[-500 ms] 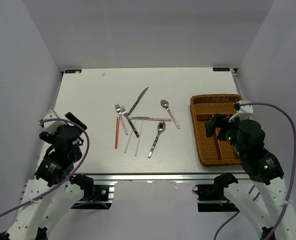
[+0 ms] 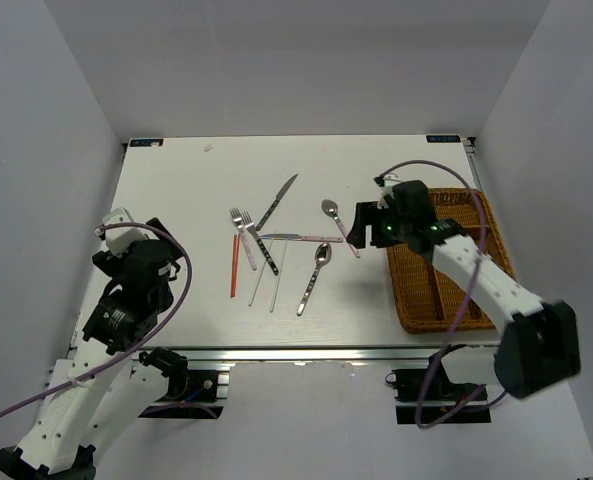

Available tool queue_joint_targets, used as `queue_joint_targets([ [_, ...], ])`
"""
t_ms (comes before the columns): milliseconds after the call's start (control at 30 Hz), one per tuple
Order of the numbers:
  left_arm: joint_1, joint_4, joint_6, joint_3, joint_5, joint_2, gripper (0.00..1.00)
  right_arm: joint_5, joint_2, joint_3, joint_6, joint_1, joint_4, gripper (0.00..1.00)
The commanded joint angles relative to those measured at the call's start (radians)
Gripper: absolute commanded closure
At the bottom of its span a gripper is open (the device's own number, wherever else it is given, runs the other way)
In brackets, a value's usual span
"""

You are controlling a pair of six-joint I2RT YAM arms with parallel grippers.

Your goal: Sort the eating utensils into containers

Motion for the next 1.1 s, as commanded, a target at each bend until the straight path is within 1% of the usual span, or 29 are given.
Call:
queue_joint_targets([
  [0, 0.006, 0.016, 0.018, -0.005, 0.027, 0.001, 0.02, 0.059, 0.214, 0.117, -0.039, 0.003, 0.096, 0.26],
  [33, 0.006, 0.019, 0.019, -0.005, 0.034, 0.0, 0.02, 0.074, 0.265, 0.144, -0.05, 0.008, 0.096, 0.31],
  [67, 0.006, 0.024, 0.022, -0.007, 0.037, 0.0, 0.02, 0.097, 0.318, 0.214, -0.062, 0.015, 0.082, 0.35],
  [100, 0.007, 0.026, 0.025, -0.01, 0.041, 0.001, 0.02, 0.146, 0.415, 0.253, -0.074, 0.031, 0.049, 0.4],
  [167, 0.007, 0.032, 0.03, -0.011, 0.052, 0.003, 0.02, 0.195, 0.495, 0.345, -0.108, 0.046, 0.03, 0.42],
  [200, 0.007, 0.032, 0.03, -0.01, 0.057, 0.005, 0.02, 0.209, 0.561, 0.371, -0.117, 0.054, 0.017, 0.43],
  [300, 0.007, 0.032, 0.031, -0.01, 0.061, 0.015, 0.02, 0.253, 0.653, 0.45, -0.139, 0.064, 0.006, 0.45],
  [400, 0.009, 0.033, 0.035, -0.01, 0.066, 0.018, 0.02, 0.283, 0.71, 0.5, -0.151, 0.065, 0.004, 0.46],
  [467, 0.007, 0.036, 0.036, -0.012, 0.069, 0.018, 0.02, 0.29, 0.747, 0.525, -0.163, 0.066, -0.007, 0.5],
  [533, 0.007, 0.036, 0.038, -0.012, 0.072, 0.02, 0.02, 0.292, 0.771, 0.549, -0.174, 0.066, -0.011, 0.51],
  [633, 0.007, 0.038, 0.039, -0.012, 0.077, 0.023, 0.02, 0.29, 0.819, 0.571, -0.192, 0.065, -0.022, 0.58],
  [667, 0.007, 0.038, 0.039, -0.013, 0.078, 0.026, 0.02, 0.287, 0.84, 0.575, -0.196, 0.065, -0.031, 0.63],
  [733, 0.009, 0.038, 0.041, -0.012, 0.078, 0.026, 0.02, 0.284, 0.851, 0.577, -0.196, 0.065, -0.033, 0.67],
  [800, 0.009, 0.038, 0.039, -0.013, 0.078, 0.029, 0.02, 0.275, 0.856, 0.571, -0.196, 0.066, -0.027, 0.74],
  [833, 0.009, 0.038, 0.041, -0.012, 0.078, 0.029, 0.02, 0.274, 0.854, 0.566, -0.196, 0.065, -0.027, 0.75],
  [867, 0.007, 0.038, 0.041, -0.013, 0.08, 0.028, 0.02, 0.275, 0.848, 0.565, -0.196, 0.066, -0.03, 0.8],
  [933, 0.007, 0.039, 0.041, -0.012, 0.08, 0.031, 0.02, 0.28, 0.834, 0.551, -0.194, 0.065, -0.025, 0.85],
  [967, 0.007, 0.039, 0.041, -0.013, 0.08, 0.029, 0.02, 0.286, 0.816, 0.548, -0.193, 0.066, -0.022, 0.94],
  [1000, 0.007, 0.039, 0.041, -0.012, 0.08, 0.031, 0.02, 0.287, 0.802, 0.549, -0.193, 0.066, -0.023, 1.0],
  [1067, 0.007, 0.039, 0.041, -0.012, 0.08, 0.031, 0.02, 0.295, 0.744, 0.539, -0.182, 0.066, -0.036, 1.0],
])
